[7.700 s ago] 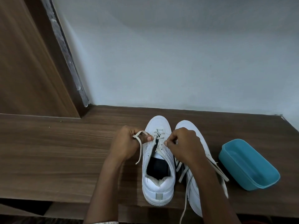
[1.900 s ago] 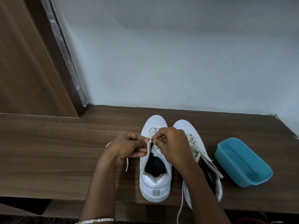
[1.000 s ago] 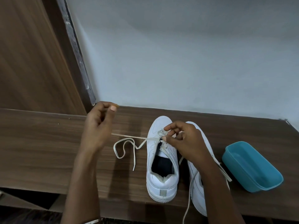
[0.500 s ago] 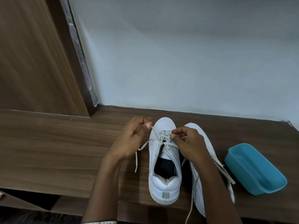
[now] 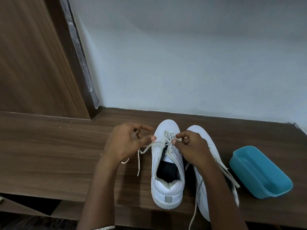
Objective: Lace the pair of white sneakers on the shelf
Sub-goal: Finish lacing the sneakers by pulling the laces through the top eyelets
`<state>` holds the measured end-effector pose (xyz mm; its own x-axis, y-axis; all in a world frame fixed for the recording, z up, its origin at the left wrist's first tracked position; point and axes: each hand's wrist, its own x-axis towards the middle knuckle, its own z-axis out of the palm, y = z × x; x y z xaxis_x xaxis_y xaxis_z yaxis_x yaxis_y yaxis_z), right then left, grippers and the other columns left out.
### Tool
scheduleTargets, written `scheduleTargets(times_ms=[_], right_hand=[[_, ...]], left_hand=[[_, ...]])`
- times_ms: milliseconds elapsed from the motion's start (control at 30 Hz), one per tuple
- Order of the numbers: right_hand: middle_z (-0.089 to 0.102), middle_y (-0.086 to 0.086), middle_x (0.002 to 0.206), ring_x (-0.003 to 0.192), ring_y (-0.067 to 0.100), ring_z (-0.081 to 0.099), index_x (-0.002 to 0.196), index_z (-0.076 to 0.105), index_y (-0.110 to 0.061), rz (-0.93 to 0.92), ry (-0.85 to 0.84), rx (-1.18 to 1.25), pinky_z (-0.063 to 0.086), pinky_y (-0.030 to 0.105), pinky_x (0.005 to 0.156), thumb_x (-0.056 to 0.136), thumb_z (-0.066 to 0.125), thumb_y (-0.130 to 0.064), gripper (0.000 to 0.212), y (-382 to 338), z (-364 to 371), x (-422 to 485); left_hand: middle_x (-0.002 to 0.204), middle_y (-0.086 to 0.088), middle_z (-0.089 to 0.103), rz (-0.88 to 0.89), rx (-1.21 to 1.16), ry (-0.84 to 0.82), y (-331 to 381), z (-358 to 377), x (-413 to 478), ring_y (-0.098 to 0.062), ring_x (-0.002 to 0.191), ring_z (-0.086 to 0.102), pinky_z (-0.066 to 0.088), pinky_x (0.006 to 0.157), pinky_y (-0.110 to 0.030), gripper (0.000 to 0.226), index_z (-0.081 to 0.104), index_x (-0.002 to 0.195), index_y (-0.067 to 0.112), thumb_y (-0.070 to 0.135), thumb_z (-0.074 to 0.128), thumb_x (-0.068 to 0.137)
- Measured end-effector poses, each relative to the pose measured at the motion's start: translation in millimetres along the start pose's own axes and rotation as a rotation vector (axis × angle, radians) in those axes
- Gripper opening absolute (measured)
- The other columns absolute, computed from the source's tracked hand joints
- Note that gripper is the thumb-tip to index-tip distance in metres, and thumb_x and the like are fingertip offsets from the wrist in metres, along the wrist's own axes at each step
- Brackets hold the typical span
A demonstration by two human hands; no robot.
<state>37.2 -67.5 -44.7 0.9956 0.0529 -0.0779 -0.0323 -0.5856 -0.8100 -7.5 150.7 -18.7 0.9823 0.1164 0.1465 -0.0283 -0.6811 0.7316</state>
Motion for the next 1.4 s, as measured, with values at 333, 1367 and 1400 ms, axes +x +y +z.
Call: scheduleTargets(times_ms=[333, 1367, 1400], right_hand=[[0.069, -0.002, 0.099, 0.091, 0.013, 0.068, 0.107, 0.070, -0.024, -0.005, -0.093, 0.237, 0.054, 0.023, 0.080, 0.086, 0.072, -0.008, 0.027, -4, -6, -2], [0.049, -0.007, 0.110, 0.094, 0.004, 0.049, 0.106, 0.055, -0.036, -0.113, -0.237, -0.036, 0.042, 0.026, 0.075, 0.055, 0.095, -0.029, 0.065, -4, -5, -7], [0.049, -0.007, 0.110, 0.093, 0.004, 0.049, 0.105, 0.055, -0.036, -0.114, -0.235, -0.032, 0.042, 0.026, 0.075, 0.055, 0.095, -0.029, 0.064, -3, -5, -7]], left_hand=[[0.064, 0.012, 0.065, -0.005, -0.304, -0.094, -1, 8, 2, 0.002, 0.056, 0.051, 0.040, 0.054, -0.016, 0.017, 0.068, 0.079, 0.025, 0.027, 0.064, 0.095], [0.062, -0.006, 0.064, 0.063, -0.079, -0.219, -21, 31, 11, -0.024, 0.056, 0.054, 0.047, 0.059, -0.040, 0.023, 0.074, 0.074, 0.029, 0.052, 0.076, 0.074], [0.060, -0.006, 0.060, 0.072, -0.077, -0.252, -24, 32, 11, -0.022, 0.055, 0.050, 0.044, 0.057, -0.040, 0.031, 0.070, 0.070, 0.025, 0.056, 0.070, 0.076]])
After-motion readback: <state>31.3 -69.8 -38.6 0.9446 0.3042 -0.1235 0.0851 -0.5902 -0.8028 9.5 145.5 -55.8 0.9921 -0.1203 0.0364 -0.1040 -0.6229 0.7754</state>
